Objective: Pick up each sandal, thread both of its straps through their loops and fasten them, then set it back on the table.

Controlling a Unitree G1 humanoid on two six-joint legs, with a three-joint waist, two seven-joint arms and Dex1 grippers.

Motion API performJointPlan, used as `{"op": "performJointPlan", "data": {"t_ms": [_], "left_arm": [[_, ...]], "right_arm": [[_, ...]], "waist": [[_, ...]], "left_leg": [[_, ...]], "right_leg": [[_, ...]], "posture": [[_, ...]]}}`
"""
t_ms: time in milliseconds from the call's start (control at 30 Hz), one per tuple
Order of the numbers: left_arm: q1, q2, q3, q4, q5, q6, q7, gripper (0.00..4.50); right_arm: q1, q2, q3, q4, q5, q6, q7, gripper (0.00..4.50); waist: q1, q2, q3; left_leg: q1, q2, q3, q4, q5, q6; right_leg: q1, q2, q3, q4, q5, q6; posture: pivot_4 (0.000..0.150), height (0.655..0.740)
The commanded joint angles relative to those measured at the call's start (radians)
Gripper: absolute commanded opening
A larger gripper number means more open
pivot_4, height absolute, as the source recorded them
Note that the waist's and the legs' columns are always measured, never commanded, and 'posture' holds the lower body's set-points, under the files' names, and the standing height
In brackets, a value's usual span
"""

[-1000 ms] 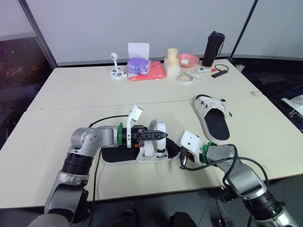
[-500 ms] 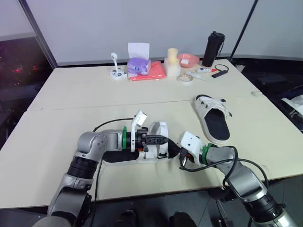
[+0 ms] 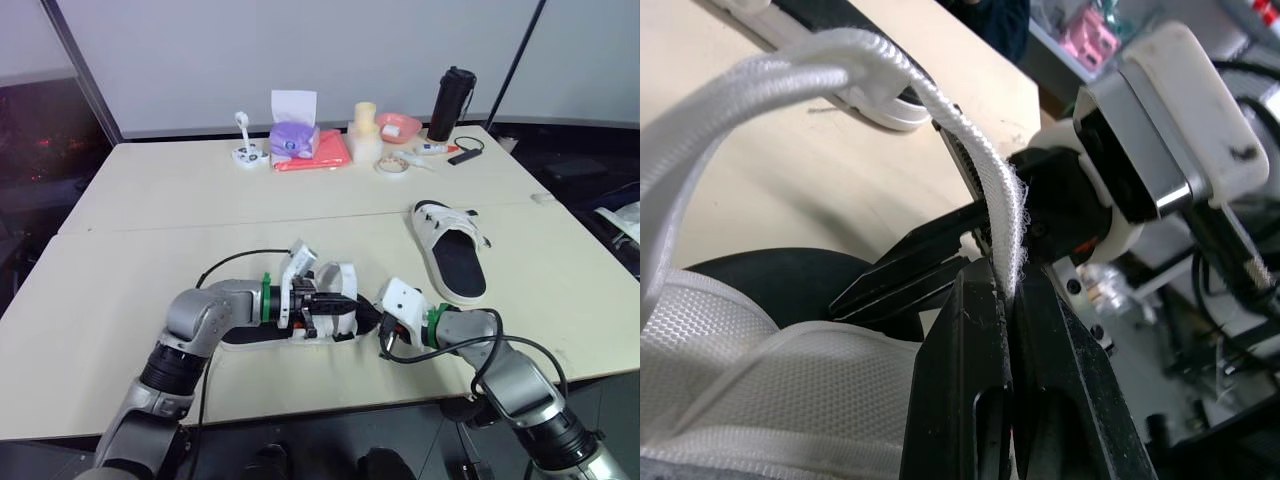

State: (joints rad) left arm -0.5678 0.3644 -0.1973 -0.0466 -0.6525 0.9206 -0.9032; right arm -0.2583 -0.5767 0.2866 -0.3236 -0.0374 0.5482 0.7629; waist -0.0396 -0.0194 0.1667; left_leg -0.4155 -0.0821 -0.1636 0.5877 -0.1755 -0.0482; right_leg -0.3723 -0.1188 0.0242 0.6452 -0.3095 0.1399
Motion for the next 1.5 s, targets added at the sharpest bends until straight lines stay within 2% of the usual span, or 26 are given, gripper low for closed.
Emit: {"op": "performJointPlan", "data": {"t_ms": [33,367,800,1133,1400,1500], "left_arm": [[0.026,0.027,-0.032,-0.018,0.035,-0.042,-0.041,0.03],[0.041,0.054,-0.071,0.033,0.136,-0.228,-0.133,0.03],[0.090,0.113,-0.159,-0.007,0.199,-0.300,-0.271,0.03],[0.095,0.094,-0.170,0.024,0.306,-0.450,-0.221,0.03],[0.099,0.091,-0.163,0.036,0.301,-0.450,-0.243,0.03],[0.103,0.113,-0.165,0.030,0.294,-0.438,-0.278,0.88]], "right_arm": [[0.032,0.001,0.061,0.050,-0.012,0.025,0.013,0.00],[0.026,-0.002,0.061,0.060,-0.014,0.020,0.016,0.00],[0.032,-0.006,0.058,0.058,-0.016,0.020,0.018,0.00],[0.031,0.002,0.062,0.059,-0.017,0.021,0.017,0.00],[0.028,0.003,0.065,0.064,-0.019,0.017,0.016,0.00],[0.027,0.000,0.064,0.064,-0.019,0.017,0.018,0.00]], "waist": [[0.000,0.000,0.000],[0.000,0.000,0.000],[-0.001,0.000,0.000],[0.000,0.000,0.000],[0.001,0.000,0.000],[0.000,0.000,0.000]], "left_leg": [[0.000,0.000,0.000,0.000,0.000,0.000],[0.000,0.000,0.000,-0.001,0.000,0.000],[0.001,0.001,0.000,-0.006,0.000,0.000],[0.005,0.002,0.000,-0.010,0.000,0.000],[0.005,0.002,0.001,-0.010,0.000,0.000],[0.005,0.003,0.001,-0.010,0.000,0.000]], "right_leg": [[0.000,0.000,0.000,0.000,0.000,0.000],[0.000,0.000,0.000,-0.001,0.000,-0.001],[0.000,0.000,0.000,-0.003,-0.001,-0.001],[0.001,0.000,0.000,-0.010,0.000,-0.002],[0.001,0.000,0.000,-0.010,0.000,-0.003],[0.001,0.001,0.000,-0.010,0.001,-0.003]], "posture": [[0.150,0.7400],[0.150,0.7400],[0.150,0.7400],[0.150,0.7400],[0.150,0.7400],[0.150,0.7400]]}}
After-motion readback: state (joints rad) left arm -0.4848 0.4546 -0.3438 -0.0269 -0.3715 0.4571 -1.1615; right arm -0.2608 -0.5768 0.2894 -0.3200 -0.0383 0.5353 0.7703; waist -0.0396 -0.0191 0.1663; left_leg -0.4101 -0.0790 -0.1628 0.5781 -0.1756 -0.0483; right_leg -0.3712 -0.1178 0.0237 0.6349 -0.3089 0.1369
